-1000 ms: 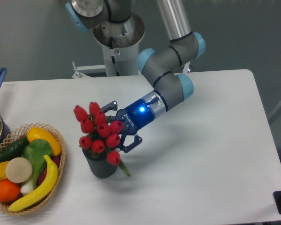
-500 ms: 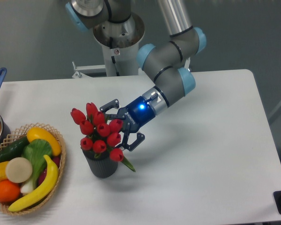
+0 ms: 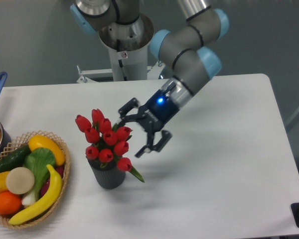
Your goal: Insert the flowers into the vase
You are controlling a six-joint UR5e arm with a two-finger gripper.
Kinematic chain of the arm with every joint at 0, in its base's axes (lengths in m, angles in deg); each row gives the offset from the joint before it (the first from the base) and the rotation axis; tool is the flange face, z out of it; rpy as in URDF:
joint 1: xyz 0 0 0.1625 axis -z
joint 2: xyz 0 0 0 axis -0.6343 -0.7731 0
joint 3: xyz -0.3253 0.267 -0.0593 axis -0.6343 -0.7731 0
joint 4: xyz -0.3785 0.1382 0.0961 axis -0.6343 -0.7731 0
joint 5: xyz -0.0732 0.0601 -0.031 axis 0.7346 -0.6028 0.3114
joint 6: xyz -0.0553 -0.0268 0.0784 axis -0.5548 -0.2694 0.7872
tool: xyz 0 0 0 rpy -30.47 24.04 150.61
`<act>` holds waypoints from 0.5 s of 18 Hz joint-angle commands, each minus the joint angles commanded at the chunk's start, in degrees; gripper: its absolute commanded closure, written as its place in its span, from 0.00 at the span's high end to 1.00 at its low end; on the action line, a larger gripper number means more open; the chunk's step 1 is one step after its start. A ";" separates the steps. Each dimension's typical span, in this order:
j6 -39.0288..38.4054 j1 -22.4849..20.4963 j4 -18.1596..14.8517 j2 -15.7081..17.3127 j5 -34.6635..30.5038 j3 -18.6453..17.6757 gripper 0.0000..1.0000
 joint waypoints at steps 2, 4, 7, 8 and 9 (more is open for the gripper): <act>0.26 -2.28 0.09 2.29 -8.08 1.23 1.00; 0.09 -3.52 -0.09 3.78 -14.33 2.37 1.00; 0.17 -6.15 -0.17 7.38 -28.55 1.59 1.00; 0.18 -7.03 -0.26 7.83 -31.73 1.24 1.00; 0.26 -7.47 -0.35 8.44 -33.85 0.97 1.00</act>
